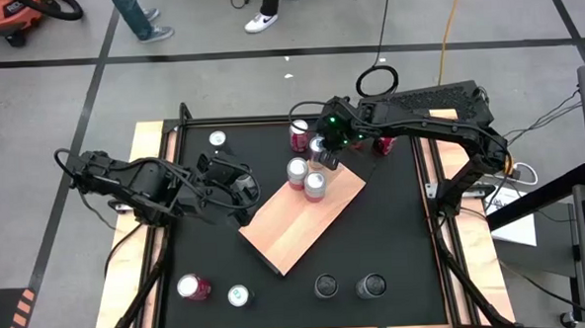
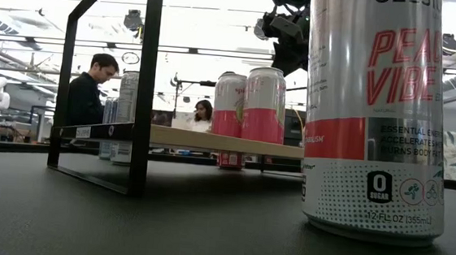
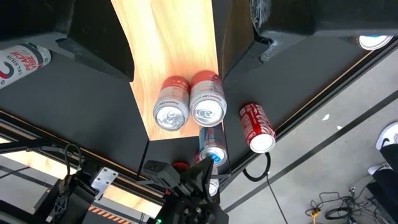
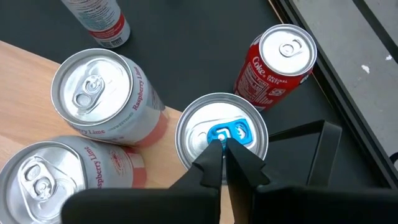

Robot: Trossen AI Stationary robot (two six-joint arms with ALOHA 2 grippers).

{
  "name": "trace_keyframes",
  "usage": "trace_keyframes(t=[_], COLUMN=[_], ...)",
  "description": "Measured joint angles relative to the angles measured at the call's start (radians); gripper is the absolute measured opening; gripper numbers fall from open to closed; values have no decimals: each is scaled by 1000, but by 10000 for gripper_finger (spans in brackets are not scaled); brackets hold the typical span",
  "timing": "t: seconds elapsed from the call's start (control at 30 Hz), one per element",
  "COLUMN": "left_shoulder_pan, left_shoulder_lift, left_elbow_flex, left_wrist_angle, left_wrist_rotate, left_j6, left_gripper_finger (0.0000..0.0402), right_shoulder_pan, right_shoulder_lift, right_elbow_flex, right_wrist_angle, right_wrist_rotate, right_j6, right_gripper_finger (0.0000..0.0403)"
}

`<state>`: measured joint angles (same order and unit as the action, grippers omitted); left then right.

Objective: Place canned beverage on shelf
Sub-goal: Adjust the soda cans on the shelf

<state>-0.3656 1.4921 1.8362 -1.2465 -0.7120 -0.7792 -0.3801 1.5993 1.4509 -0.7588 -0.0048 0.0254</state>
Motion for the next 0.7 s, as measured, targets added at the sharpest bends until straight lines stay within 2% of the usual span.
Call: trace_keyframes(t=[0.7], left_shoulder_pan=[-1], left_shoulder_lift=[0], left_elbow_flex=[0], left_wrist_angle=[9], left_wrist_rotate=[6], left_j6=[-2], left_gripper_finger=[239], right_shoulder_pan=[0], right_shoulder_lift=[-24], right_elbow_flex=[-4], right_wrist_angle=[3], right_wrist_rotate=[2], right_j6=[15], right_gripper_finger=[0])
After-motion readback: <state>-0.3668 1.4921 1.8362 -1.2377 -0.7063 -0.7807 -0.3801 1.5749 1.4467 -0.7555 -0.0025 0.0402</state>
